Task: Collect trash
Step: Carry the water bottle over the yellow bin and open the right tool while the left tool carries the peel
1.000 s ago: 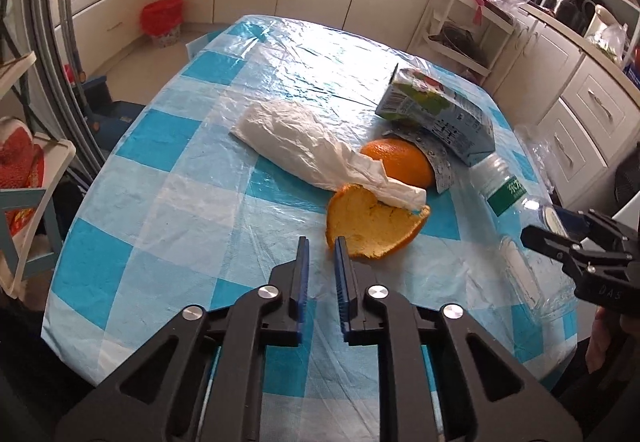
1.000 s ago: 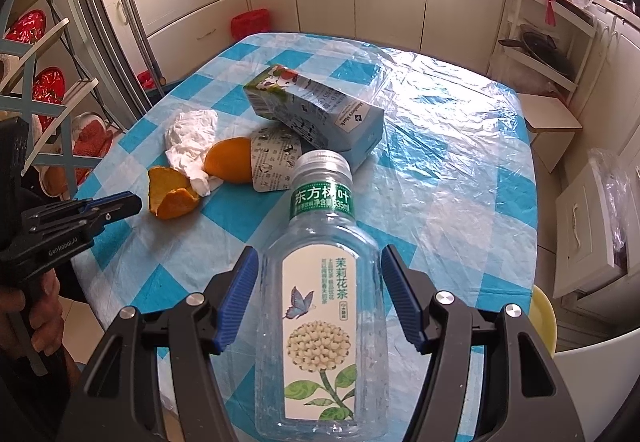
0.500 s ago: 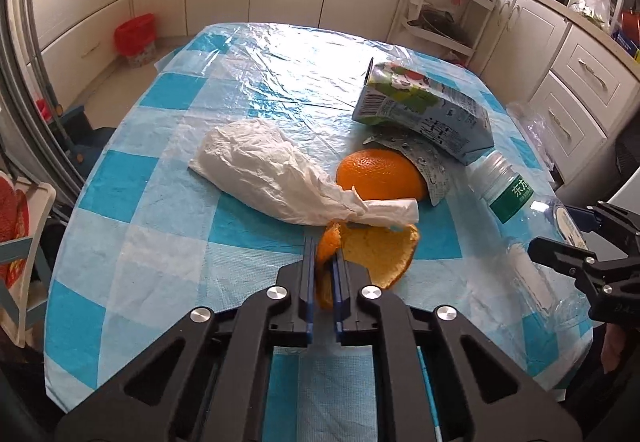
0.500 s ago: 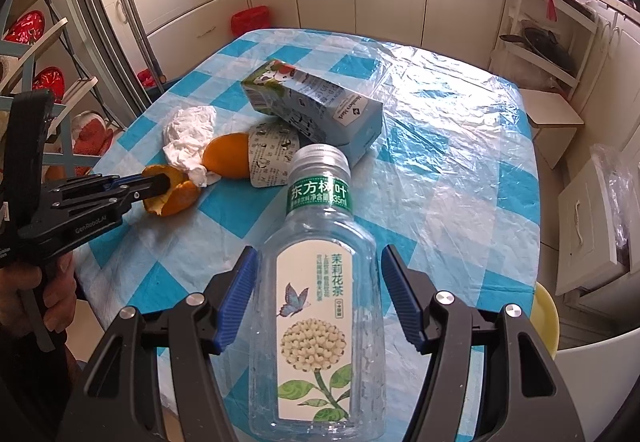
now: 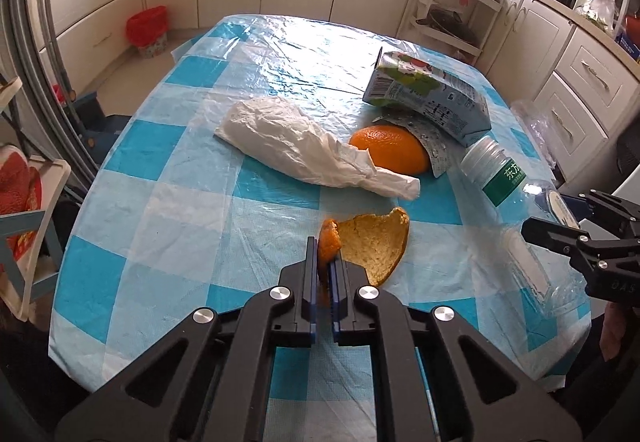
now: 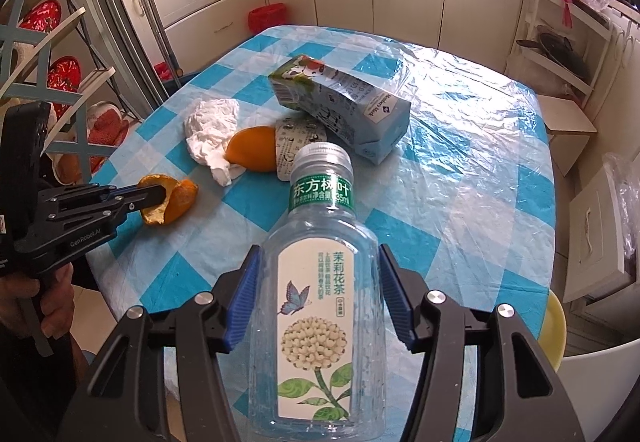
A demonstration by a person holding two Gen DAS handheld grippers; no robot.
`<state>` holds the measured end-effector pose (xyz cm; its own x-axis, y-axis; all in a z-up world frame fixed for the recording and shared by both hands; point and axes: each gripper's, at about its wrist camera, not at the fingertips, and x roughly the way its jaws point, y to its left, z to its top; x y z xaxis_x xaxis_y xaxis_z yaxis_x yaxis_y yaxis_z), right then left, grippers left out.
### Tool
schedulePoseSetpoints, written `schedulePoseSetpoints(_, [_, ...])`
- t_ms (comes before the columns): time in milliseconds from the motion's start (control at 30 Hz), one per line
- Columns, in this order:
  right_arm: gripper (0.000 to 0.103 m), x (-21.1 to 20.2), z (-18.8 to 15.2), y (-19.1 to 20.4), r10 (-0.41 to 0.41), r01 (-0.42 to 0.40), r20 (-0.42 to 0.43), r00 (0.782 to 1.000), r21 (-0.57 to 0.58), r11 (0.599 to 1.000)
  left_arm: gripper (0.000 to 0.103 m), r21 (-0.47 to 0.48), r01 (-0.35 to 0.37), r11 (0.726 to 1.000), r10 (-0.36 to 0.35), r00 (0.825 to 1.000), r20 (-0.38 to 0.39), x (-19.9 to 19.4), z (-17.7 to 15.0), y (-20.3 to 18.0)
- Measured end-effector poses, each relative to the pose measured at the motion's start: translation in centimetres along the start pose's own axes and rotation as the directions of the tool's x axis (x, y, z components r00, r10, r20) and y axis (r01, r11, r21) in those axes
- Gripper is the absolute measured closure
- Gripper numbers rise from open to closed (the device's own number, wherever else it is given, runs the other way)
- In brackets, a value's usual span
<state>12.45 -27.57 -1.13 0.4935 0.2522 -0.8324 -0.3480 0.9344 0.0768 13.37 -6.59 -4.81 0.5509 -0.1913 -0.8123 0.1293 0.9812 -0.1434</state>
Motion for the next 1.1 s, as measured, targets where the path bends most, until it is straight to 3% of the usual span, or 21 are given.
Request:
schedulePoseSetpoints(267, [0.047, -1.9, -0.5, -0.6, 0.084, -0.087, 0.055, 0.995, 0.052, 0.995, 0.098, -0.029, 0.044, 0.999, -0.042, 0.998, 0.050, -2.3, -0.1, 0.3])
schedulePoseSetpoints(600, [0.047, -4.1, -1.1, -2.3, 0.121, -0.138, 0.130, 0.984, 0.128, 0.982, 0.098, -0.022, 0.090, 0.996, -0.089, 0.994, 0.070, -3.7, -0.1, -1.3])
schedulePoseSetpoints(933, [0.047, -6.7, -2.7, -6.8, 0.028, -0.078, 0.191, 0.981, 0.259, 0.963, 0.098, 0.003, 0.155, 0.988, -0.155, 0.986, 0.060, -3.9, 0.1, -4.5])
schedulePoseSetpoints(1100, [0.047, -7.6, -3.6, -11.2, -0.055, -0.016, 0.166, 0.985, 0.398, 0.917, 0.098, 0.042, 0.194, 0.980, -0.196, 0.979, 0.047, -3.3, 0.5, -7.4])
